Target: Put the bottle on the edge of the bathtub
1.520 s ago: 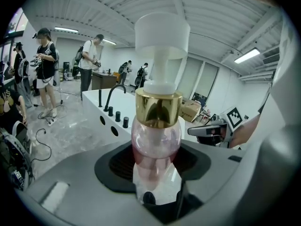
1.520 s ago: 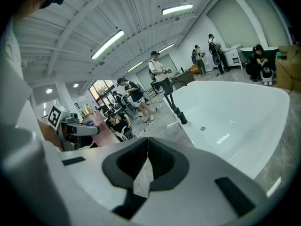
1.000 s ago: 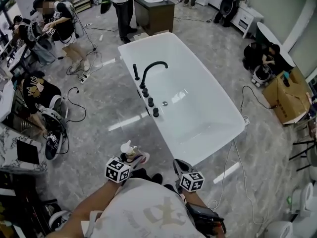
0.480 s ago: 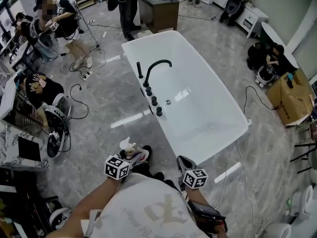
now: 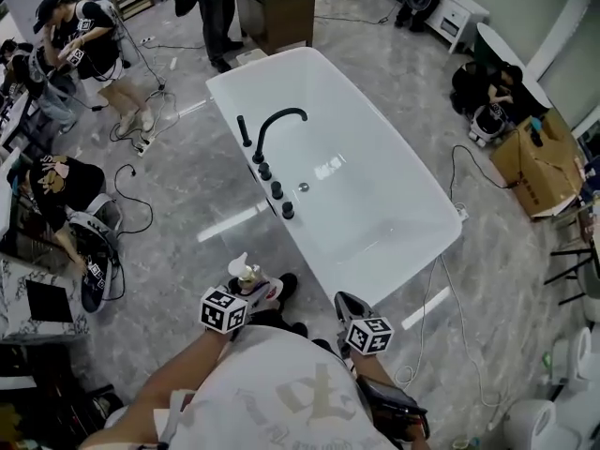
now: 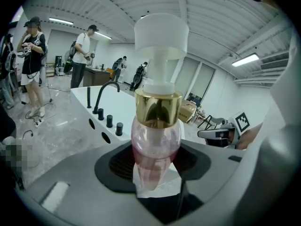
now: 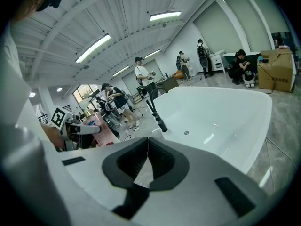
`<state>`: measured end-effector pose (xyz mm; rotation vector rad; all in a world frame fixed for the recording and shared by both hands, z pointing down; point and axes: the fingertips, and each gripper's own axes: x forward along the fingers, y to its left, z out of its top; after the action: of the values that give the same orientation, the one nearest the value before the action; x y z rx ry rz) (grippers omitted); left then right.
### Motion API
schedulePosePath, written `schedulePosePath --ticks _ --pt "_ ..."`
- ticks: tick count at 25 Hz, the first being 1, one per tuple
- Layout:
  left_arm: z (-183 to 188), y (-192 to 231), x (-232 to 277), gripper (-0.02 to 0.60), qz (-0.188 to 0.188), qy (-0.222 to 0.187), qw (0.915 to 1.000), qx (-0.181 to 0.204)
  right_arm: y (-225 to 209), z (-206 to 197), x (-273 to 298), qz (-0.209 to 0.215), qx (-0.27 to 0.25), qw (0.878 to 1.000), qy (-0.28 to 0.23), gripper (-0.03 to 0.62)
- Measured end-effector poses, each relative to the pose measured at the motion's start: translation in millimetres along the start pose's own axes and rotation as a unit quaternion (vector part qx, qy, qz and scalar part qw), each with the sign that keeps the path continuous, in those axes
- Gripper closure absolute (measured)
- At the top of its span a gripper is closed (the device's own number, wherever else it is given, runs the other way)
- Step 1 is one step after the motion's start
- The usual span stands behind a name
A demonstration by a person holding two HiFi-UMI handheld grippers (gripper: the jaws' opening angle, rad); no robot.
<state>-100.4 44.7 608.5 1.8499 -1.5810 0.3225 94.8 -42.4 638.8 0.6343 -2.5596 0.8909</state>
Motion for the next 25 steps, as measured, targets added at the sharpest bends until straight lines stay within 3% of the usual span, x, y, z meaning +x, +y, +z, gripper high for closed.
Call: schedulePosePath --ticks 5,10,25 --pt "15 8 25 0.359 -0.017 0.014 0.9997 0.007 -10 17 3 -0.020 0.009 1.000 -0.007 0.588" --pt "23 17 47 0.359 -0.029 0.022 0.9992 -0.014 -24 25 5 -0.041 0.018 0.999 -0.010 0.588" --pt "54 43 96 0.357 -0.039 0.052 0.9979 -0.002 -51 53 17 -0.074 0.033 0.996 -0.023 0.588"
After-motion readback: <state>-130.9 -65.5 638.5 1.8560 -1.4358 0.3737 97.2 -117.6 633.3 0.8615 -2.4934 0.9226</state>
